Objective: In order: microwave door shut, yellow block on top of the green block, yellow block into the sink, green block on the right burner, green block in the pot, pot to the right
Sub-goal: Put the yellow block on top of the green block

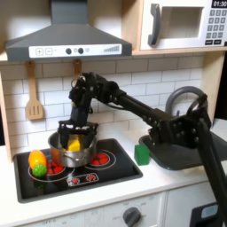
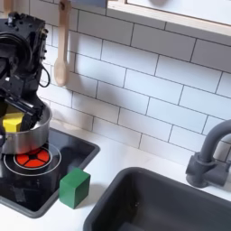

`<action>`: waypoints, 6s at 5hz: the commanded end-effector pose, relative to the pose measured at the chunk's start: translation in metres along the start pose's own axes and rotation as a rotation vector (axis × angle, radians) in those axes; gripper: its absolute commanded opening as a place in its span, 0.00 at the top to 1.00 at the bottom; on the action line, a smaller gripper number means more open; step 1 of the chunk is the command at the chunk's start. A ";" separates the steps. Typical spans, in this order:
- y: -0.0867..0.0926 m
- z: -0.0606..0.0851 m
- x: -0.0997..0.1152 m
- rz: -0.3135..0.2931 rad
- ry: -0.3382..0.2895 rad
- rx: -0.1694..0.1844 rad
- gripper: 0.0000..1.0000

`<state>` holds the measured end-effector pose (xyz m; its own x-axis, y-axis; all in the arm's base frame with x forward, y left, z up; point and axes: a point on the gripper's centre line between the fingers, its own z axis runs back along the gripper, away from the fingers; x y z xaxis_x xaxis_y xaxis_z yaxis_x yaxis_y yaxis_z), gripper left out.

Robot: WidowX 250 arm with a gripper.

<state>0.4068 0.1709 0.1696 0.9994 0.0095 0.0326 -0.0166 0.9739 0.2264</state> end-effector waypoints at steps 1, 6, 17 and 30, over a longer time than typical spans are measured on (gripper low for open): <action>0.002 -0.001 0.007 -0.001 -0.010 0.000 0.00; -0.008 -0.006 -0.001 0.000 0.002 -0.016 1.00; -0.056 0.088 -0.049 -0.069 -0.165 -0.121 1.00; -0.134 0.073 -0.073 -0.321 -0.138 -0.204 1.00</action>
<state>0.3336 0.0242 0.2096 0.9393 -0.3167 0.1321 0.3129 0.9485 0.0488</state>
